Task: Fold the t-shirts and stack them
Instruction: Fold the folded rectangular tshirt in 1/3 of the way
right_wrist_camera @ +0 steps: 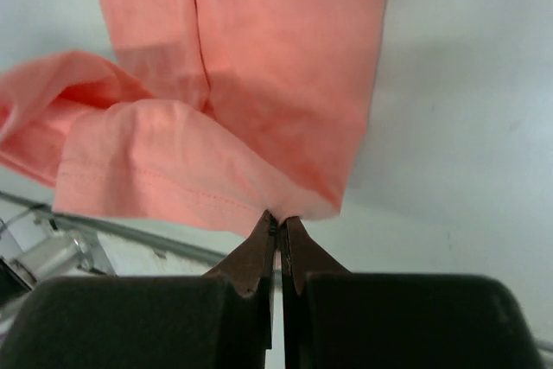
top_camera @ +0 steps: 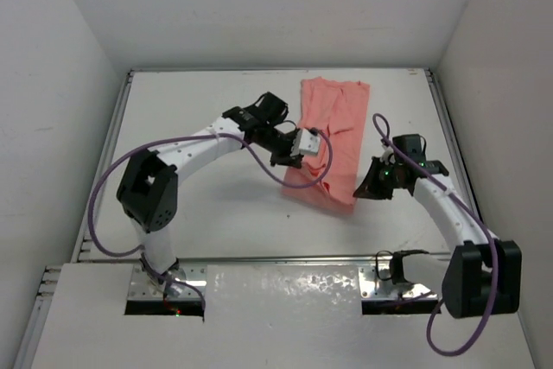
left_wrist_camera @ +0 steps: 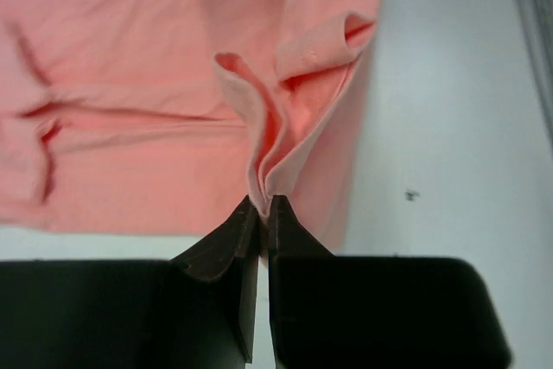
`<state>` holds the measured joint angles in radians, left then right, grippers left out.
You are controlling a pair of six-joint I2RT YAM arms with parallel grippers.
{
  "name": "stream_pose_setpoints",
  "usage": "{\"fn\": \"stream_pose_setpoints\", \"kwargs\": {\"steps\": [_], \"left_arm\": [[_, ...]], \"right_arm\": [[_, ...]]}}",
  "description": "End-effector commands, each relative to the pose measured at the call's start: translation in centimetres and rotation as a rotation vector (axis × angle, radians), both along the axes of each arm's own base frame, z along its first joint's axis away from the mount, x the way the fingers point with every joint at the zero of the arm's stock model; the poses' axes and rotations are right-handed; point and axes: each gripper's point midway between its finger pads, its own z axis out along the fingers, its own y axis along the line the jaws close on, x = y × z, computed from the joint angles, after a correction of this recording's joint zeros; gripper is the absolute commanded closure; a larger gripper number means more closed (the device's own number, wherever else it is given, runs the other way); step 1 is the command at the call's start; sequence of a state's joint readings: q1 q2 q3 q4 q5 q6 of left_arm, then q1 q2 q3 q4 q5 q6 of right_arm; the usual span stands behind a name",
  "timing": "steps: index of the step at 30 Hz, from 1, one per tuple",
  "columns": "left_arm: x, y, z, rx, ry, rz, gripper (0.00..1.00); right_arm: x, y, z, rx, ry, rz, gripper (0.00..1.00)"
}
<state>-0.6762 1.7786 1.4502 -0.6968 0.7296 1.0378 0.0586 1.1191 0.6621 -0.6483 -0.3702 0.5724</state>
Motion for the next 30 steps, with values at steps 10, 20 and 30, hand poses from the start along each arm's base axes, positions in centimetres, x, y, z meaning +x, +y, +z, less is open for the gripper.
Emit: {"fn": "stream_pose_setpoints", "kwargs": {"steps": [10,20,30], "left_arm": [[12.7,-1.0,0.9,-0.052,-0.030,0.411,1.00],[16.2,-2.5,0.1,-0.127,-0.104,0.426,1.00],[17.1,-3.0,-3.4,-0.120,-0.123,0.394,1.00]], "right_arm": [[13.1,-3.5,2.6,-0.060,-0.211,-0.125,1.00],[16.6,-4.8,1.0,-0.079,-0.203,-0.158,1.00],[18.5,-5.3,-1.1,-0.105,-0.182,-0.156,1.00]]}}
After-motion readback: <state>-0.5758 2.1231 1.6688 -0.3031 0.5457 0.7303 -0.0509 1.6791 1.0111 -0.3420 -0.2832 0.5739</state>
